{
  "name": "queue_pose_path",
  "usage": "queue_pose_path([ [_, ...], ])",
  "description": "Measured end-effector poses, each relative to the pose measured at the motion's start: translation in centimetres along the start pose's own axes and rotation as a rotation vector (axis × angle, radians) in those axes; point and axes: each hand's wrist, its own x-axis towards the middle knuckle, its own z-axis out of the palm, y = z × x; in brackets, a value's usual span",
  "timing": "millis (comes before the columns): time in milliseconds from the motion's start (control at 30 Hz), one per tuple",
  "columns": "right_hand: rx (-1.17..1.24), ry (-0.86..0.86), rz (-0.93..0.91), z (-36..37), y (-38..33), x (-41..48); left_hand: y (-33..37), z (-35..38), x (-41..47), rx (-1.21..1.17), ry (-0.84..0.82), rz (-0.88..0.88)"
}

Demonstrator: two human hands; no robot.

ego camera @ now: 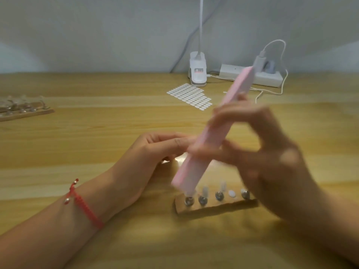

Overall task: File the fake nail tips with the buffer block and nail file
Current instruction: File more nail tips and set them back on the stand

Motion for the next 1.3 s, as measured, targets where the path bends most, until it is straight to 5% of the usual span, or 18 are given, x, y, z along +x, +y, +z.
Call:
queue_pose_path([
  [167,-0.047,0.049,0.101,-1.3,2.1,1.1,-0.1,0.0,0.1,0.018,0.046,0.003],
  [300,0.039,-0.037,-0.034,0.5,-0.3,0.0,0.1,0.1,0.1,-0.015,0.052,-0.006],
  [433,0.001,0.065,0.150,-1.1,2.3,1.1,-0.1,0.0,0.2,0.051,0.031,0.013],
  [633,0.018,0.013,-0.052,0.1,0.5,0.5,-0.1,0.0,0.0,-0.007,0.000,-0.017],
  [867,-0.242,0.157,0.309,-3.2,6.5,0.0,0.1,-0.1,0.0,-0.007,0.044,0.012],
  [1300,-0.129,-0.013,-0.050,-0.7,1.8,-0.2,-0.1,0.4,0.1,-0.098,0.088,0.040],
])
